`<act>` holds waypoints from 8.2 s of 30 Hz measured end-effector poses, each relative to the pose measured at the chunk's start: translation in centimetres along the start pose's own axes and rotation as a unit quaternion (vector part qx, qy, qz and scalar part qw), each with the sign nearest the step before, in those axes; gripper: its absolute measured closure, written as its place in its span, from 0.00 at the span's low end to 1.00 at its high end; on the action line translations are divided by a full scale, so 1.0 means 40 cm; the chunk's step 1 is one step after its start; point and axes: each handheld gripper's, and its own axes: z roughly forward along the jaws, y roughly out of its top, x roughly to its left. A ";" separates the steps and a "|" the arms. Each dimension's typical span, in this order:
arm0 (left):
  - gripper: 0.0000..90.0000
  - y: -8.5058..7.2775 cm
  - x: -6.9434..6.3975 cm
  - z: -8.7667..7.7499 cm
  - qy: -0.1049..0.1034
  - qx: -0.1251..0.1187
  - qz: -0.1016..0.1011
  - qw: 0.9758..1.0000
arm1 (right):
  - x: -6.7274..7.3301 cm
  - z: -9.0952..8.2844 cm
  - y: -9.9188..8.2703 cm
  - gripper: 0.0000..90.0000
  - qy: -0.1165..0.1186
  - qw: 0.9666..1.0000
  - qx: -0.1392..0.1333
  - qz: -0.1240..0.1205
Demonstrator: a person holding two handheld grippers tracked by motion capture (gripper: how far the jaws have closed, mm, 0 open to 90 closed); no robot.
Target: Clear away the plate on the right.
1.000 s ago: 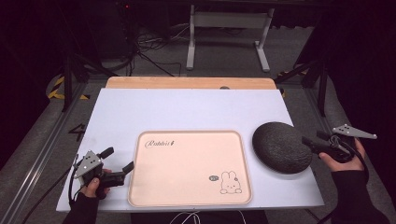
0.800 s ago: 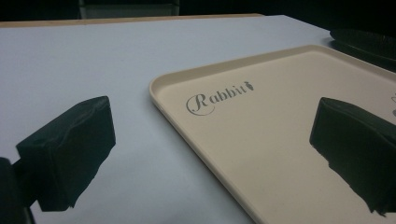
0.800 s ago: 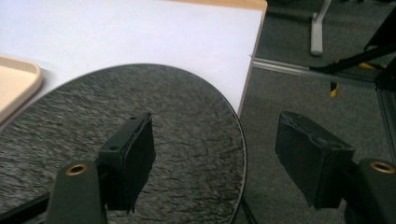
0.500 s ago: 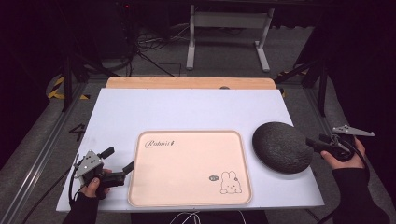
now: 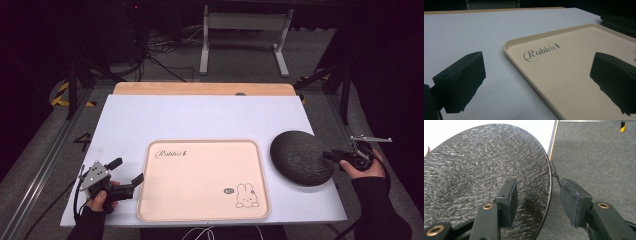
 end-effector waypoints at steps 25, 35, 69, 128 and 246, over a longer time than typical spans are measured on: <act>0.01 0.000 0.001 0.001 0.003 0.001 -0.002 1.000 | -0.010 0.019 -0.003 0.68 0.028 0.997 0.016 0.070; 0.01 0.000 0.001 0.001 0.003 0.001 -0.001 1.000 | -0.022 0.018 -0.010 0.73 0.042 0.992 0.004 0.116; 0.01 0.000 0.000 0.002 0.004 0.003 -0.001 1.000 | -0.024 -0.020 -0.016 0.87 0.071 0.980 -0.044 0.179; 0.01 0.001 0.001 0.003 0.004 0.007 0.000 1.000 | 0.051 -0.084 0.022 0.98 0.117 0.972 -0.084 0.185; 0.01 0.003 -0.005 0.008 0.001 0.016 0.012 1.000 | 0.603 -0.049 0.327 0.98 0.201 0.979 -0.040 -0.007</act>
